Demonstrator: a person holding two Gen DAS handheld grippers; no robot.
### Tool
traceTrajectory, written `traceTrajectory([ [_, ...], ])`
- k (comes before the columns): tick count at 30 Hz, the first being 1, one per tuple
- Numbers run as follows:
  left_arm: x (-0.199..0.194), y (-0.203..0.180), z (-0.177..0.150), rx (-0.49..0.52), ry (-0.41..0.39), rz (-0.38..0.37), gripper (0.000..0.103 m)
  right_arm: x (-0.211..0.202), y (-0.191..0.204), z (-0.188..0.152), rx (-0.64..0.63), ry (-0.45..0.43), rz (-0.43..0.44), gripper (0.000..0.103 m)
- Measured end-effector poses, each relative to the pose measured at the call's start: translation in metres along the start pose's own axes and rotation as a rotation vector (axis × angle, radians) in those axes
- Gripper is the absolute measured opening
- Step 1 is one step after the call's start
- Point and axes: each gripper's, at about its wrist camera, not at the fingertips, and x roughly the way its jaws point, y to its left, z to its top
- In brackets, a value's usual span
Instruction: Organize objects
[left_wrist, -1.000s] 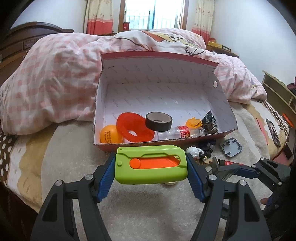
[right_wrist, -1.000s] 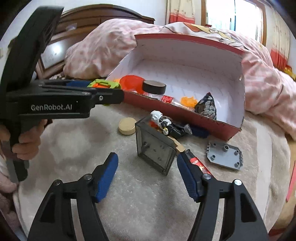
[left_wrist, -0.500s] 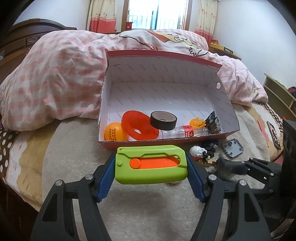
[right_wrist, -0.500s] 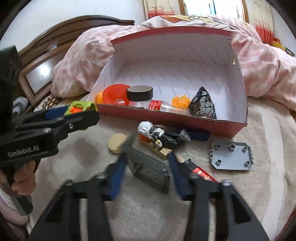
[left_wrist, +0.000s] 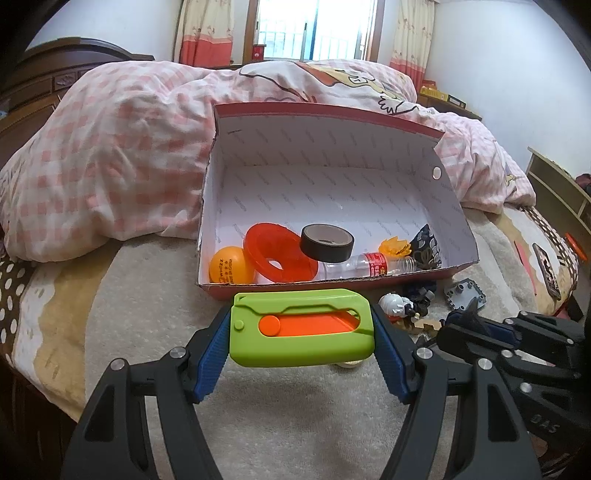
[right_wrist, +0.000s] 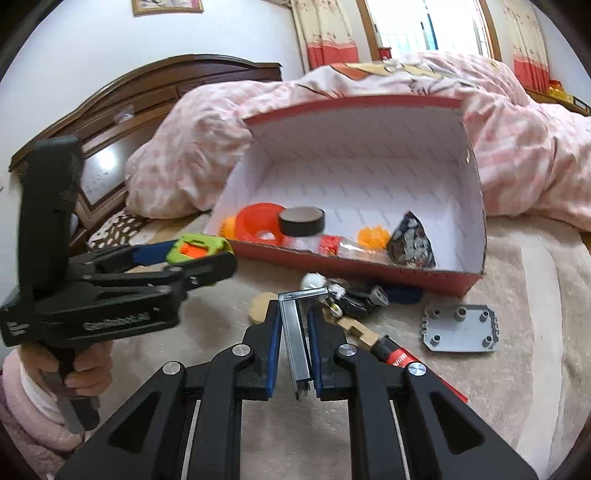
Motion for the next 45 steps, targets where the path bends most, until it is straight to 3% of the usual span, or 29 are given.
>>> traceTrajectory([
  [14,-0.007,0.006,0.019,0.011,-0.038,0.004,0.071,-0.022,-0.002,0.026,-0.027,-0.091,0.014,0.015],
  [25,-0.003,0.021,0.06,0.01,-0.082,0.005,0.071,-0.021,-0.027,0.056,0.007,-0.146,-0.014,0.015],
  [45,0.055,0.0,0.104,0.051,-0.058,-0.016,0.071,0.008,-0.058,0.098,0.029,-0.187,-0.047,0.015],
])
